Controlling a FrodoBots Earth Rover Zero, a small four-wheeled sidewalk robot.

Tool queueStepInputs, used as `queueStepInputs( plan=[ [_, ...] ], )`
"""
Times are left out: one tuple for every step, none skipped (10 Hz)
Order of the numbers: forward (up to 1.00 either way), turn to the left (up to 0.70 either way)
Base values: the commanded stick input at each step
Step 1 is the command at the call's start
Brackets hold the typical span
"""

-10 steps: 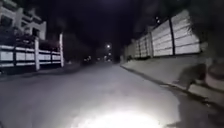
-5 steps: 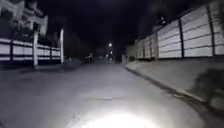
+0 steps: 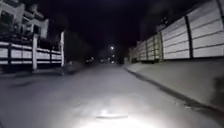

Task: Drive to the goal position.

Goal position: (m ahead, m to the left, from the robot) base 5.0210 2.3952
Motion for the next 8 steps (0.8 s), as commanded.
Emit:
queueStepInputs(
  plan=[
    [1.0, 0.0],
    [1.0, 0.0],
    [1.0, 0.0],
    [1.0, 0.0],
    [1.0, 0.0],
    [1.0, 0.0],
    [1.0, 0.0],
    [1.0, 0.0]
  ],
)
